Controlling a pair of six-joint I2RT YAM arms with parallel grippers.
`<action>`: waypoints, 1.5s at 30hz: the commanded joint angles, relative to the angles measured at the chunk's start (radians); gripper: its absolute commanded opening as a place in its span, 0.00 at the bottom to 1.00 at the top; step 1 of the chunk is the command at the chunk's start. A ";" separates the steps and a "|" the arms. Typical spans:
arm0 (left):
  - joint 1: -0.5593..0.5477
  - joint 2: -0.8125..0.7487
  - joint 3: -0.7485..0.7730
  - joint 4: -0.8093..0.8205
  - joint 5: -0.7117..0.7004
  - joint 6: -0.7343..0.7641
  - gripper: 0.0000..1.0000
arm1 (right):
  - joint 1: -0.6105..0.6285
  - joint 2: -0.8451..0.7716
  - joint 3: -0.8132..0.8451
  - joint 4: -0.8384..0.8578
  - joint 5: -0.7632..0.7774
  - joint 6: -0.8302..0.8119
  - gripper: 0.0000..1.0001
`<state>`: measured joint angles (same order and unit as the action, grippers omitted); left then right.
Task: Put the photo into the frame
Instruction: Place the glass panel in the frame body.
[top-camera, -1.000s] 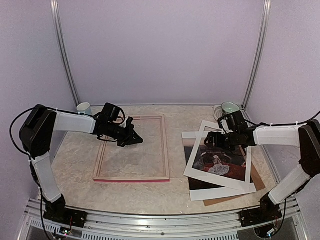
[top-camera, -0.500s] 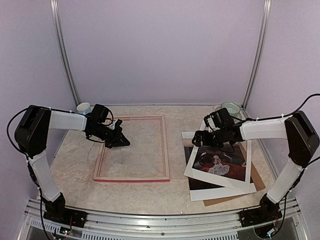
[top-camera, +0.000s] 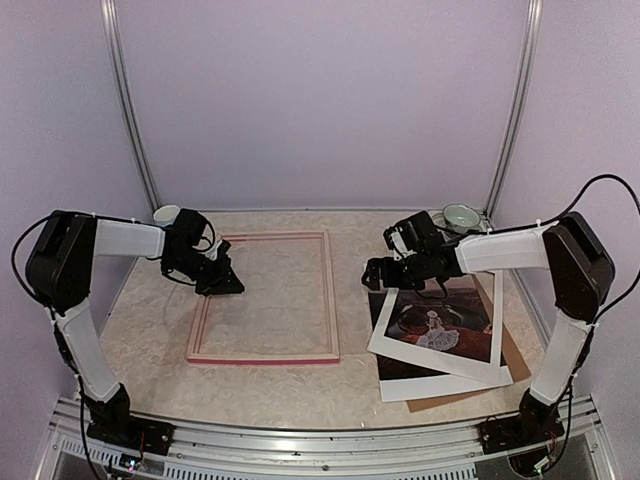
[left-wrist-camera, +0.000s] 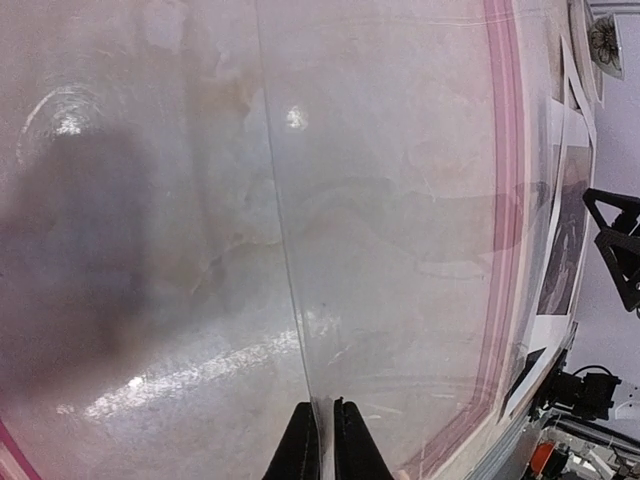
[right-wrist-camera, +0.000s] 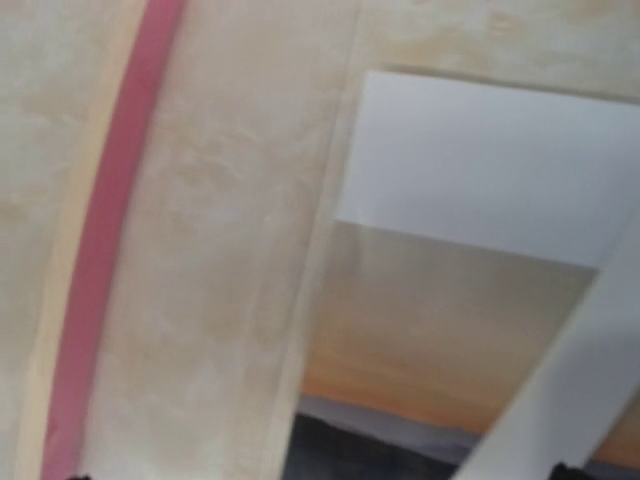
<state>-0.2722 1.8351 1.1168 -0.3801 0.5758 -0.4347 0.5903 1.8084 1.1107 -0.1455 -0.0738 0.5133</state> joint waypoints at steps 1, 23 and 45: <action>0.032 -0.012 0.050 -0.065 -0.051 0.061 0.08 | 0.021 0.042 0.046 -0.008 -0.008 -0.013 0.99; 0.054 -0.062 -0.020 -0.018 -0.116 0.025 0.08 | 0.075 0.187 0.213 -0.040 -0.041 -0.027 0.99; 0.062 -0.165 -0.109 0.095 -0.109 -0.007 0.07 | 0.096 0.242 0.284 -0.051 -0.058 -0.015 0.99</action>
<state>-0.2192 1.7313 1.0252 -0.3447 0.4549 -0.4404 0.6746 2.0277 1.3678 -0.1810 -0.1276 0.4919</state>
